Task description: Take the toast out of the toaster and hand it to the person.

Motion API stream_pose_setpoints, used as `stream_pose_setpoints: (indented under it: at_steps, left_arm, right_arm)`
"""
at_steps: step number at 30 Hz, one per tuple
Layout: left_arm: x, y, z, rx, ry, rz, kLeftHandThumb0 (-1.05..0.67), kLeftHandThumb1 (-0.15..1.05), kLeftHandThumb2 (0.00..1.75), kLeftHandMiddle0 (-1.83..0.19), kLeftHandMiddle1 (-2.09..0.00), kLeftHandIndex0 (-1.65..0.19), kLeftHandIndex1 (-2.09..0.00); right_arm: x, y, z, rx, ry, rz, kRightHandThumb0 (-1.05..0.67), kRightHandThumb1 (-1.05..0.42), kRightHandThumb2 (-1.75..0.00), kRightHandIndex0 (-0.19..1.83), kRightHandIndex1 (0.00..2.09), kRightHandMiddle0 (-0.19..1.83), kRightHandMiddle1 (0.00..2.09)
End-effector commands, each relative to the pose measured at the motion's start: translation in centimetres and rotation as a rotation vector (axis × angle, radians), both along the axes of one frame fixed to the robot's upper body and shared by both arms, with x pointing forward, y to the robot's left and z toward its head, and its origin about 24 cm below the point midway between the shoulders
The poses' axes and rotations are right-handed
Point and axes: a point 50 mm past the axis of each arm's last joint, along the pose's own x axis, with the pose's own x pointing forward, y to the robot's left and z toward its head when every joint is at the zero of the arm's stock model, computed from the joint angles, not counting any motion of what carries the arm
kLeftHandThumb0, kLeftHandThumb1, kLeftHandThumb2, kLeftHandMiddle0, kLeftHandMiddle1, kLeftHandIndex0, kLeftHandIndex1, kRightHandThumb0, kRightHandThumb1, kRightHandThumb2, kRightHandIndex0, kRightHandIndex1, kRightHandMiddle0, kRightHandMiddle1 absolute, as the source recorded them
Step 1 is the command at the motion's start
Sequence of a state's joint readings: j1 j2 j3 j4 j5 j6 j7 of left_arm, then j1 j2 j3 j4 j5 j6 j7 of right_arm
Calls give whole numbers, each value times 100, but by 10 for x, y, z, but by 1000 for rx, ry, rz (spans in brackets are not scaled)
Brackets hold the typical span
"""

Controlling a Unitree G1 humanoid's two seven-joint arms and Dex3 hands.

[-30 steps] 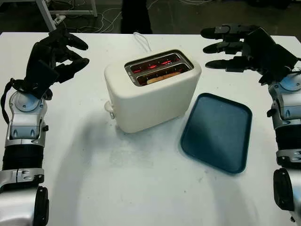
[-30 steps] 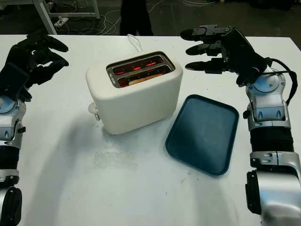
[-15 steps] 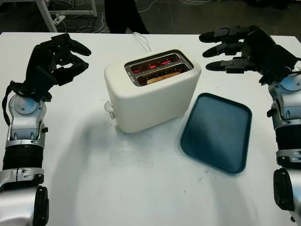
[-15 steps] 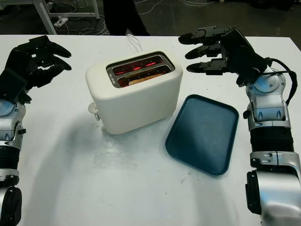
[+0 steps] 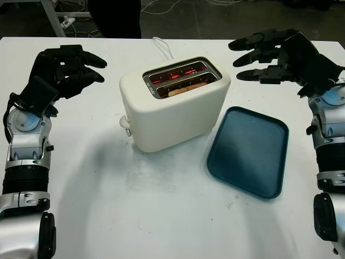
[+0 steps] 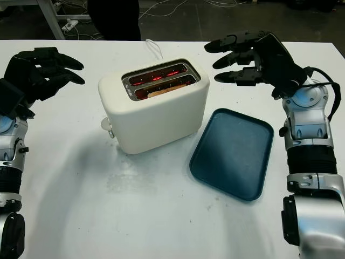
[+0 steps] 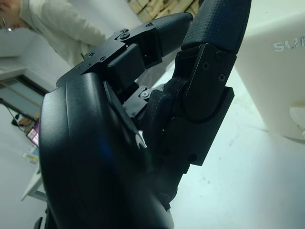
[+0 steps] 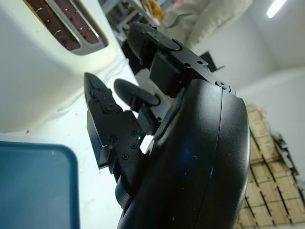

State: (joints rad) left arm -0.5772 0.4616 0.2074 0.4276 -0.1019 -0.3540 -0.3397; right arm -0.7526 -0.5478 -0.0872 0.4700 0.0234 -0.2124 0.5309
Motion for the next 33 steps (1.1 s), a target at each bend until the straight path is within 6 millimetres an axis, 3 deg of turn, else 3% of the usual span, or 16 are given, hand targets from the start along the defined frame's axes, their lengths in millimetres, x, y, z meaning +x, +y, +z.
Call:
stream_pose_setpoints:
  at_steps: [1,13,33]
  left_arm:
    - [0,3,9,28,-42,24,-105,91,2,-108,-67,-108,-46]
    - [0,3,8,25,-60,34,-105,92,3,-108,-68,-107,-48]
    - [0,6,7,23,-44,60,-105,92,1,-118,-60,-124,-40]
  right_arm:
    - [-1,-2,4,8,-30,-6,9,-79,-1,80,62,92,12]
    - [0,-3,3,26,-38,4,7,-79,-1,81,69,95,14]
    - [0,-2,4,26,-35,-12,3,-78,0,79,80,97,17]
